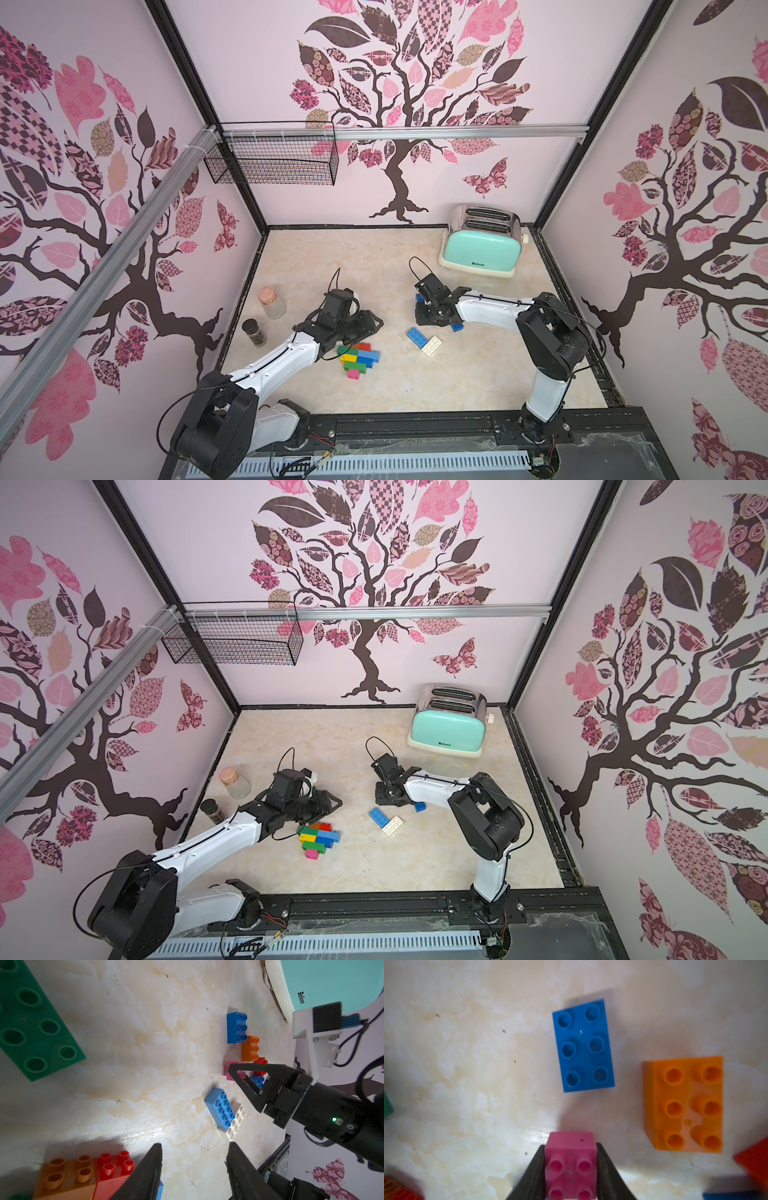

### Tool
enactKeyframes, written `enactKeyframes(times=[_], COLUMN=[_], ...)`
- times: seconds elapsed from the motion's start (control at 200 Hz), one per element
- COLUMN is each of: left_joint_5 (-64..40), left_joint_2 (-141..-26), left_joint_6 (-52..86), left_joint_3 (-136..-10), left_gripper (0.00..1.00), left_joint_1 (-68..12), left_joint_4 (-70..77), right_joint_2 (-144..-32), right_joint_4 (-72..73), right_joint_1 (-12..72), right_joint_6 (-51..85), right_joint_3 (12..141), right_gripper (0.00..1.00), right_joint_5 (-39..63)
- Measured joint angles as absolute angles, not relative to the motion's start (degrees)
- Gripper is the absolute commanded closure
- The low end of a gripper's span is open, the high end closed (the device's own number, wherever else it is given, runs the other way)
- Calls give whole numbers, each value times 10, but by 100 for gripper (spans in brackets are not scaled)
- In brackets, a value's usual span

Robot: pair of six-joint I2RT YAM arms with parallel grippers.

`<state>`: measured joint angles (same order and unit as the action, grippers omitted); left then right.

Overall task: Assemble a heart with lego
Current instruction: Place the lego brick at the center of the board.

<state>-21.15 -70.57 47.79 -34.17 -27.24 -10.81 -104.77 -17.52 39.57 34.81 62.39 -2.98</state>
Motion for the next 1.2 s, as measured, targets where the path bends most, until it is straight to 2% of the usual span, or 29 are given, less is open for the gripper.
enactKeyframes(times=[0.565,0.925,1.201], left_joint_5=[-218,-217,-215], left_joint_2=[-691,-683,-683], left_joint_6=[482,482,482], left_joint_3=[-322,-321,-319], left_gripper=[47,46,46], left_joint_1=[-269,-265,-260], left_joint_4=[-91,-91,-91], right_joint_2=[-1052,-1071,-1049], right_joint_4=[-172,-149,-169], right_joint_1=[430,434,435], right_joint_6=[418,415,321], right_joint_3=[627,645,645], right_gripper=[63,49,45], right_joint_5=[-35,-12,-15])
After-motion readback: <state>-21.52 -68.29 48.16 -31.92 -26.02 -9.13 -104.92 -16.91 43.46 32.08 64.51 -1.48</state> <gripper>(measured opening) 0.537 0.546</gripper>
